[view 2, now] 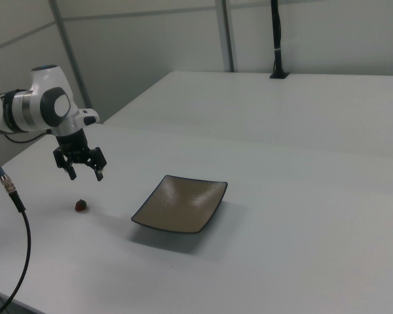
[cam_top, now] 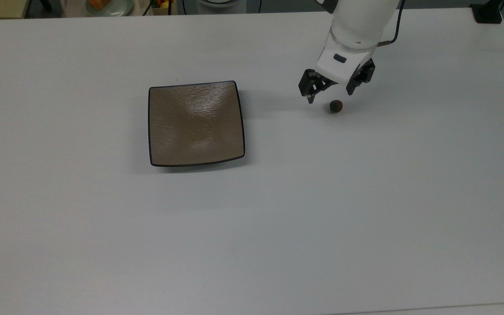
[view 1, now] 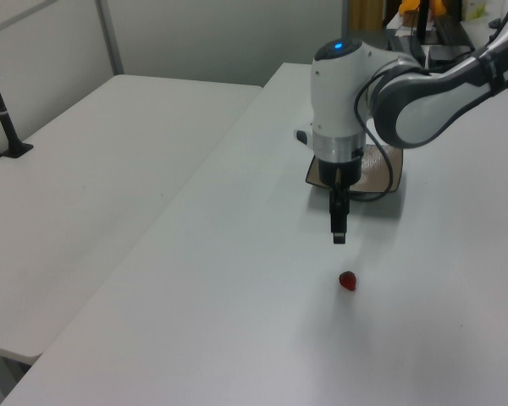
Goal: Strawberries on a ceramic plate
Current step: 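Lower the gripper onto the strawberry and close it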
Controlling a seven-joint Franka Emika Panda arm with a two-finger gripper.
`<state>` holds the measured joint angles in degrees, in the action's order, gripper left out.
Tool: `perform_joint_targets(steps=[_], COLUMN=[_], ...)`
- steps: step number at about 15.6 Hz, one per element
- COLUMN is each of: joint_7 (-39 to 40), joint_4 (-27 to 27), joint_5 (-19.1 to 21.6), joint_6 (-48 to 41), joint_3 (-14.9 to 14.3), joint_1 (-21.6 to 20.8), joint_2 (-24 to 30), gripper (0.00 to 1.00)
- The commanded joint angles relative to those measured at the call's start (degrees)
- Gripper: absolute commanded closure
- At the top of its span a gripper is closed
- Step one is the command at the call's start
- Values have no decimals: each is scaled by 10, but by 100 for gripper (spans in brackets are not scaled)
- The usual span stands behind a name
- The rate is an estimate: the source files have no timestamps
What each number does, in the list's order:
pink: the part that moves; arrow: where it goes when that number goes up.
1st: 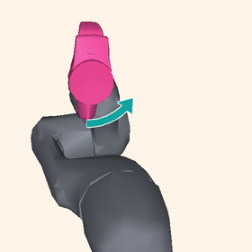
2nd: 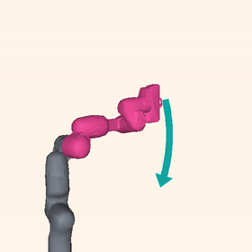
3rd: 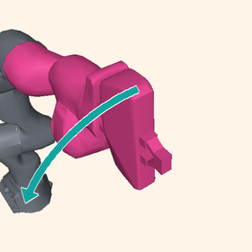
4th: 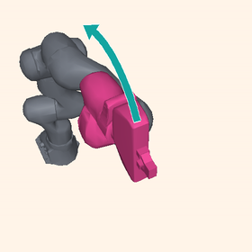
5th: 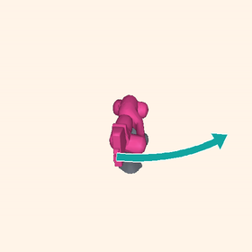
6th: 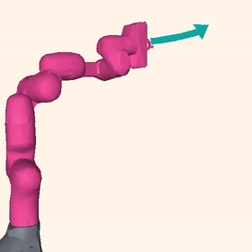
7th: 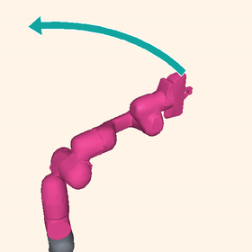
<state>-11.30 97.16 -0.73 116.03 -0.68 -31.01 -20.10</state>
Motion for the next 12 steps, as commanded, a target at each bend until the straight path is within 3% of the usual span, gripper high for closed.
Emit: perform_joint_targets(steps=[1,6,12], joint_7=[29,39,38], joint_4=[35,82,88], joint_5=[9,0,-20], joint_6=[57,108,111], joint_3=[5,36,38], joint_1=[-5,-5,-5], joint_2=[0,-1,-11], gripper=[0,0,0])
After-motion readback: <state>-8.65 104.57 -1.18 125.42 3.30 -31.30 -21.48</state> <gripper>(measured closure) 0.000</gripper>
